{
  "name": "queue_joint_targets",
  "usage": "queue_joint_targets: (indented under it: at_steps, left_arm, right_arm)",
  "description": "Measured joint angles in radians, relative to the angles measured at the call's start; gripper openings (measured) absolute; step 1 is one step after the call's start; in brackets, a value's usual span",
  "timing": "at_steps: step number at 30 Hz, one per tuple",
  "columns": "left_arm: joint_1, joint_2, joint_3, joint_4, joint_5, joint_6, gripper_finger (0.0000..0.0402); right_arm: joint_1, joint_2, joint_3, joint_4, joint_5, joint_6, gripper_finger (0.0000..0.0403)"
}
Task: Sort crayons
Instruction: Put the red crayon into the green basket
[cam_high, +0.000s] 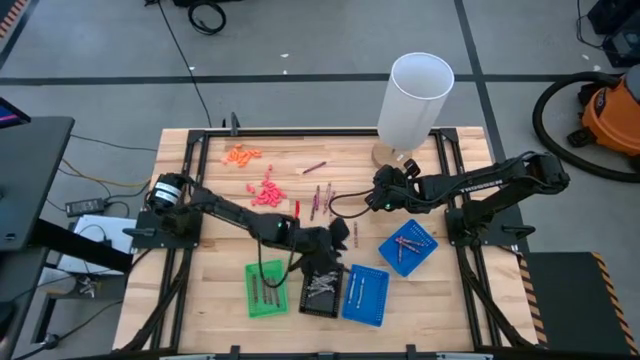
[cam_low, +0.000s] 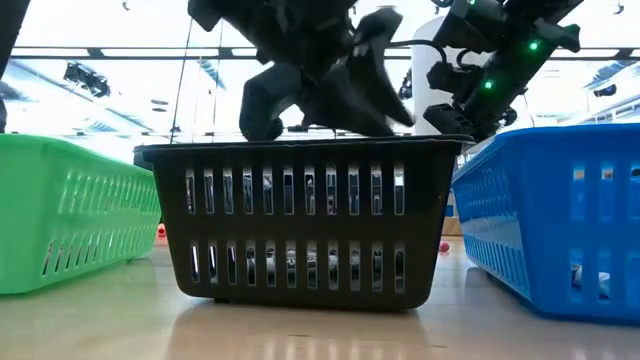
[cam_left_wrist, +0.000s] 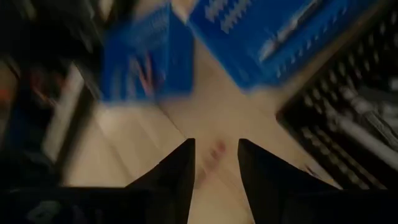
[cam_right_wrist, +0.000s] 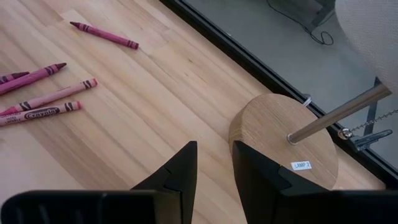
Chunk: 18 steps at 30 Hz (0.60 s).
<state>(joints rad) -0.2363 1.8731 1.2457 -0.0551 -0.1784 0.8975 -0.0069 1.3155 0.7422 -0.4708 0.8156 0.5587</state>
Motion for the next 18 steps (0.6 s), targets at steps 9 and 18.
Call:
queue_joint_targets:
  at_steps: [9,18]
  left_arm:
    - [0.092,-0.011,0.0,-0.253,-0.007,-0.376,0.0132]
    - [0.211,-0.14,-0.046,-0.352,-0.003,-0.513,0.0132]
  right_arm:
    - [0.0,0.0,0.0,0.017,-0.129,0.026,0.011]
    - [0.012,0.015,0.0,0.098,-0.181,0.017,0.011]
